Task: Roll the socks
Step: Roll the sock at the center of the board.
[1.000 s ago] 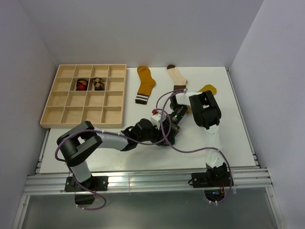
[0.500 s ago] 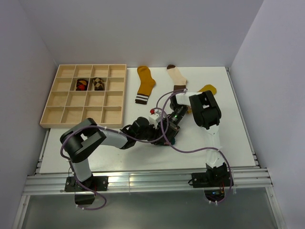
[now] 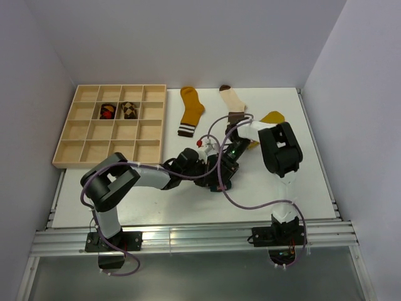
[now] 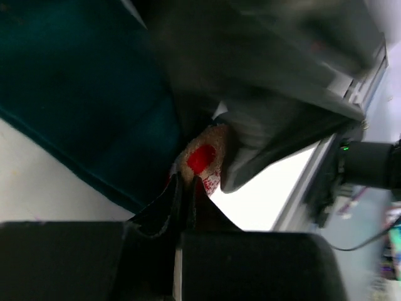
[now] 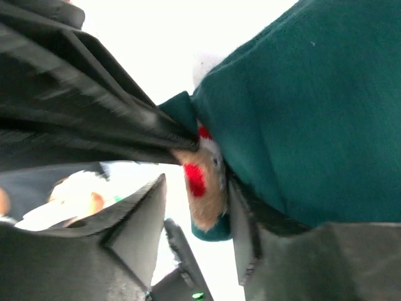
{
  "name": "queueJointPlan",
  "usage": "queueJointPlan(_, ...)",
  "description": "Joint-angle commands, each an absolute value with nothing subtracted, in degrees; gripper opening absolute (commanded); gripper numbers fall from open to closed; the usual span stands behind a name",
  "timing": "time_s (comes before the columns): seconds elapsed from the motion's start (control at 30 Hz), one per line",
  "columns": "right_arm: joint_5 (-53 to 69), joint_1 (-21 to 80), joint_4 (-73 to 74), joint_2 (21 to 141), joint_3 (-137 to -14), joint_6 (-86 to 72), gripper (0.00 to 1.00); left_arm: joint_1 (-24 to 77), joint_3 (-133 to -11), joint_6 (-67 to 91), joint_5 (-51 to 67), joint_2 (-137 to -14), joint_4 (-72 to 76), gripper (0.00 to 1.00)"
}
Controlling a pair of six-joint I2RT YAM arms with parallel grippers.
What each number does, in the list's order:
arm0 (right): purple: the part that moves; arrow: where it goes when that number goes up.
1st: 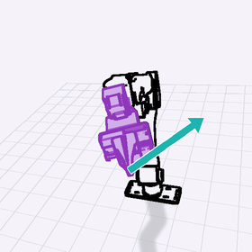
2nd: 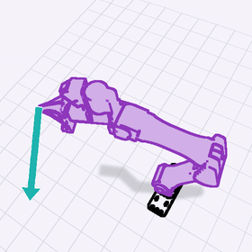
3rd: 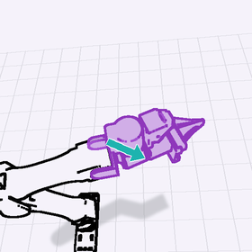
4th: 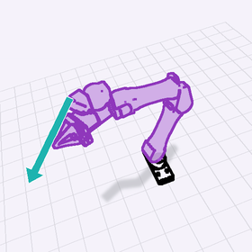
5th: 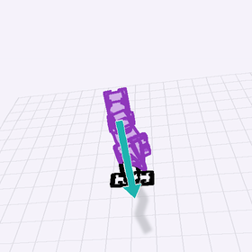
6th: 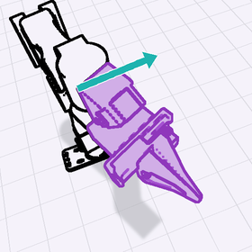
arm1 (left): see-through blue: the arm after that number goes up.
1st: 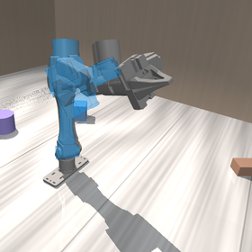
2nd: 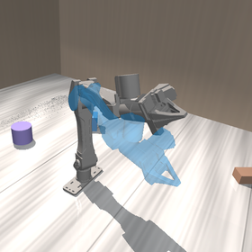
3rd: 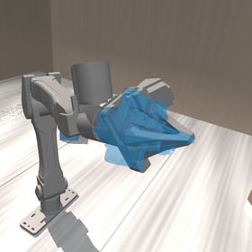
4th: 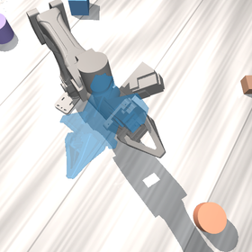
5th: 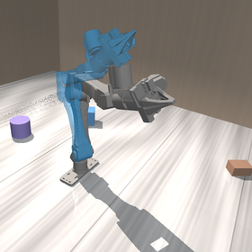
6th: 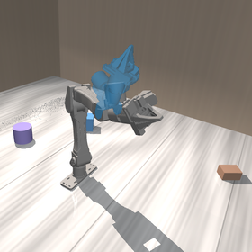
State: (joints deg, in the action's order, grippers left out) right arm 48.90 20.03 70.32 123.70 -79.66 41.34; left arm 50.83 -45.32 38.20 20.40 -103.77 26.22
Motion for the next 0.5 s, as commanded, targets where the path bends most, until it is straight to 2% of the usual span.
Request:
queueJointPlan(0.0,43.68,18.46,55.21,114.12,-77.61,40.00,0.56,50.89,-47.72,46.75,23.81,-103.36,13.30,0.00)
queueJointPlan(0.13,46.74,13.99,51.17,107.15,-74.89,38.50,0.58,50.28,-49.48,51.67,26.27,-102.30,6.16,0.00)
queueJointPlan(0.2,47.55,12.14,49.93,104.43,-73.40,38.76,0.58,48.53,-47.91,56.83,31.26,-102.65,9.03,0.00)
queueJointPlan(0.3,46.59,10.02,45.72,97.14,-66.46,40.16,0.58,45.27,-47.98,58.19,35.15,-103.88,4.06,0.00)
queueJointPlan(0.47,41.33,12.03,31.93,80.71,-52.67,43.41,0.59,41.67,-51.06,62.12,40.16,-106.08,-1.93,0.00)
